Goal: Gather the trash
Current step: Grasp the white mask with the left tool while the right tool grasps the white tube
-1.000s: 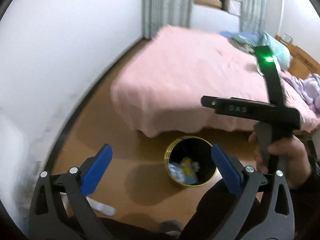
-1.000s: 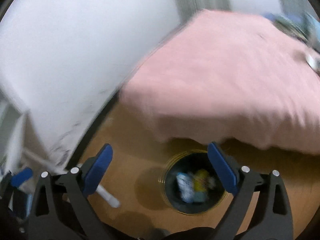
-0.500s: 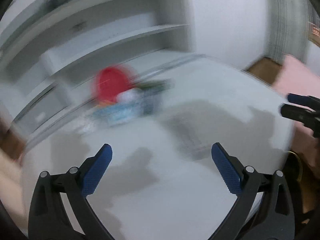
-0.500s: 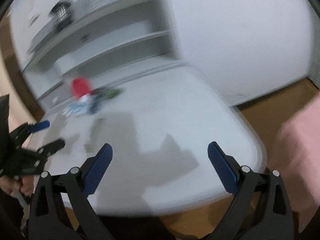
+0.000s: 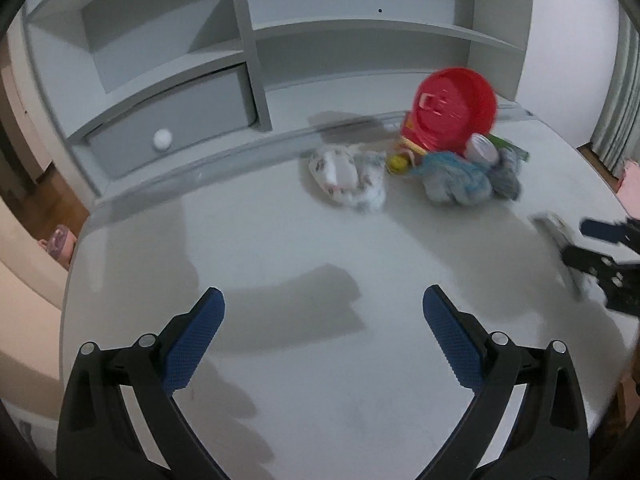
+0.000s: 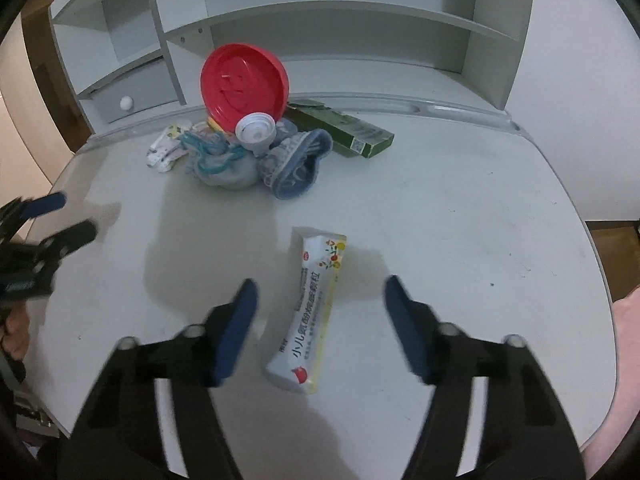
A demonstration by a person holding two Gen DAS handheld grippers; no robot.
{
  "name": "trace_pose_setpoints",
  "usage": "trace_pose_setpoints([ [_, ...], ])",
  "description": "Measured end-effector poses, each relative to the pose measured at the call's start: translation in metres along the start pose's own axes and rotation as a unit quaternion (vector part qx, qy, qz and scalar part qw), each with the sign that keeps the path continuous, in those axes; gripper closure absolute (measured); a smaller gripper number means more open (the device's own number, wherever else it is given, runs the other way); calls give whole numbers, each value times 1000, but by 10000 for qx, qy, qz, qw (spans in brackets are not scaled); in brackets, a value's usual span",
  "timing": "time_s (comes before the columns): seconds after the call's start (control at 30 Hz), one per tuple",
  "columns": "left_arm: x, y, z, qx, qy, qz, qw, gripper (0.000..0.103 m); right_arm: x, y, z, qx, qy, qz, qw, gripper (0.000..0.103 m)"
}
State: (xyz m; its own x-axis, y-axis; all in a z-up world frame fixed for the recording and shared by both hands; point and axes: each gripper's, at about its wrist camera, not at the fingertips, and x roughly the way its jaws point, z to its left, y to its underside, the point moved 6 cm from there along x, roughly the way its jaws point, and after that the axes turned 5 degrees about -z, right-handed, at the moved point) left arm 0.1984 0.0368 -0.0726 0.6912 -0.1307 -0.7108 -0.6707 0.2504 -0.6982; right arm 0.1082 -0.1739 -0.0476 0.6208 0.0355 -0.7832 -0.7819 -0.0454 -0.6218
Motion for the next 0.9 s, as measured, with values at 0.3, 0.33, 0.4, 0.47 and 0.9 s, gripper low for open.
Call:
trace_pose_setpoints([
  [0.3,65,-44,-14,48,75,156,9998,7,-13,6,4,0,-162,-62,9998,86],
  [0.33,68,-46,-13,57,-64,128,9999,7,-15,7,4,9,-191,-74,9998,86],
  [0.4,73,-49,-11,91,-195,85,9997,7,-22,9,2,7,-227,-115,9997,86],
  [0.47,79,-51,-10,52,-111,100,9999,7,-26,11,-2,17,-219,-151,9996,86],
  [0.9,10,-66,-27,-27,29,-385,9993,76,-77,43,-84,747,88,-496,9959,86],
])
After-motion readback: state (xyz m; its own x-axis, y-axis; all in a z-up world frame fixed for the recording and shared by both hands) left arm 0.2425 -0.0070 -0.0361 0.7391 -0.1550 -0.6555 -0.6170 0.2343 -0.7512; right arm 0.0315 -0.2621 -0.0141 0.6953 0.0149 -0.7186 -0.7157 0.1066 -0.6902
